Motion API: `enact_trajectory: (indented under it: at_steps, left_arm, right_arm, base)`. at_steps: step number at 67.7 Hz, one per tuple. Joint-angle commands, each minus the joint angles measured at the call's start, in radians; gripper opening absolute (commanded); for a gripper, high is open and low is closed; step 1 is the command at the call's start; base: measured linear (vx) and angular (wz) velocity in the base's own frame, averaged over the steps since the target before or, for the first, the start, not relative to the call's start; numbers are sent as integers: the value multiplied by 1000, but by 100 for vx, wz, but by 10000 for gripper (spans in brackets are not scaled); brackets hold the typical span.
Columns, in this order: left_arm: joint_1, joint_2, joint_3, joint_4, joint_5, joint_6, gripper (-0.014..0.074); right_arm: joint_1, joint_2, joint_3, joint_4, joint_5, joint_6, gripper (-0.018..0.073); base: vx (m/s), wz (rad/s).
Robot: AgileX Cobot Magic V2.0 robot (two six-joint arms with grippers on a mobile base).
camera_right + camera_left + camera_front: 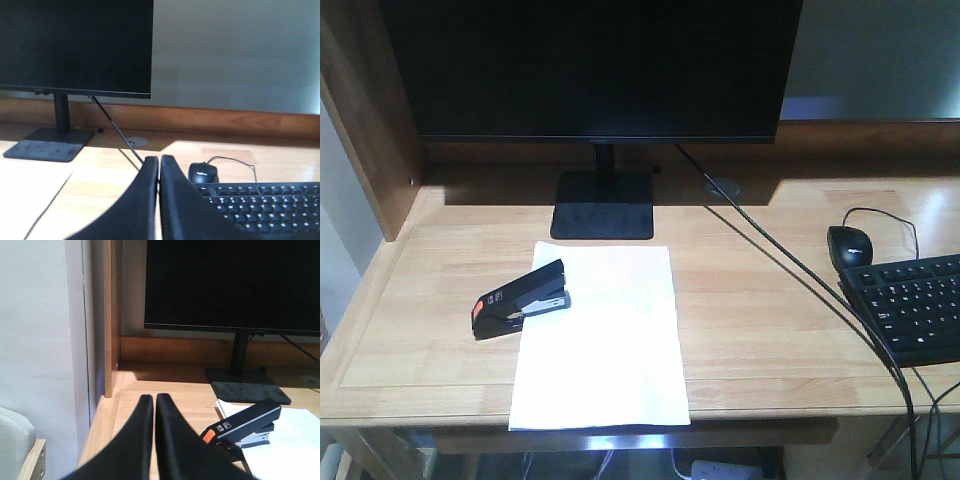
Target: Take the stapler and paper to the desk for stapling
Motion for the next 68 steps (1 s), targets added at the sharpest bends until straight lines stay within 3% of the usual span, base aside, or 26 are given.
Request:
enact_trajectory:
  at_steps: [1, 68]
  left_arm:
    - [2, -14, 15, -3, -73, -8, -6]
    - [2, -14, 15, -3, -73, -8, -6]
  right_arm:
    - [-5, -9, 23, -10, -67, 19, -9]
    - [-5, -9, 23, -10, -67, 22, -9]
  base:
    - [0, 0]
    - [0, 0]
